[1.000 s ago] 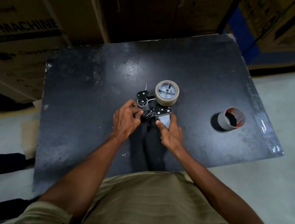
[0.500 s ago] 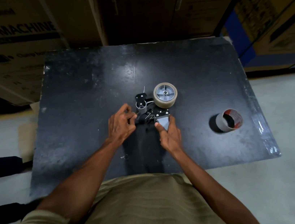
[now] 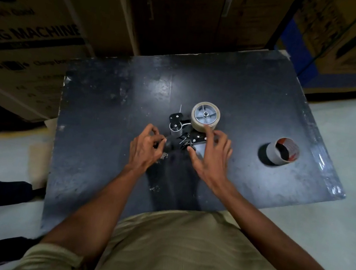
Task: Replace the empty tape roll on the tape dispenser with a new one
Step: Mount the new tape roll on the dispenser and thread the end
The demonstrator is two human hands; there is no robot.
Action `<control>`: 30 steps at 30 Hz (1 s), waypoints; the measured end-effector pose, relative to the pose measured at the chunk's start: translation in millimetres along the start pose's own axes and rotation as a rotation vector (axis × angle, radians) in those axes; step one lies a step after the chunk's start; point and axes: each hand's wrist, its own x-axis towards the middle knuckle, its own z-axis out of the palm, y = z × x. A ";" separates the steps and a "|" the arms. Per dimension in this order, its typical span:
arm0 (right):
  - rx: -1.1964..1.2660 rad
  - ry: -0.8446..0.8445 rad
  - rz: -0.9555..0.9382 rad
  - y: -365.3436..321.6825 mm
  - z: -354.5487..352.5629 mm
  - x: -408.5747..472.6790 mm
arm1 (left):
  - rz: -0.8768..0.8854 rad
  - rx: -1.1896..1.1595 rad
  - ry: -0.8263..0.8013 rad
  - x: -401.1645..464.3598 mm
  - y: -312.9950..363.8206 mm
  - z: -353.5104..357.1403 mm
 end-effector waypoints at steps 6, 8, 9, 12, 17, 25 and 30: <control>-0.116 -0.164 -0.410 -9.6 -6.6 30.5 | 0.033 -0.012 -0.009 1.6 0.0 -0.8; -0.125 -0.179 -0.440 -9.3 -7.8 37.1 | 0.028 0.007 -0.025 2.9 0.1 -1.1; -0.117 -0.183 -0.448 -8.7 -8.4 39.7 | 0.025 0.017 -0.027 3.2 0.5 -1.5; -0.099 -0.197 -0.465 -9.4 -8.6 43.6 | 0.018 0.033 -0.017 4.3 1.9 -3.1; -0.078 -0.211 -0.449 -16.5 -6.5 46.4 | 0.013 0.069 -0.027 6.4 5.0 -5.4; 0.048 -0.165 -0.322 -20.4 4.7 52.3 | 0.013 0.062 -0.020 7.3 7.0 -7.8; 0.090 -0.132 -0.219 -18.4 3.4 47.6 | -0.029 -0.004 -0.074 10.0 6.4 -7.7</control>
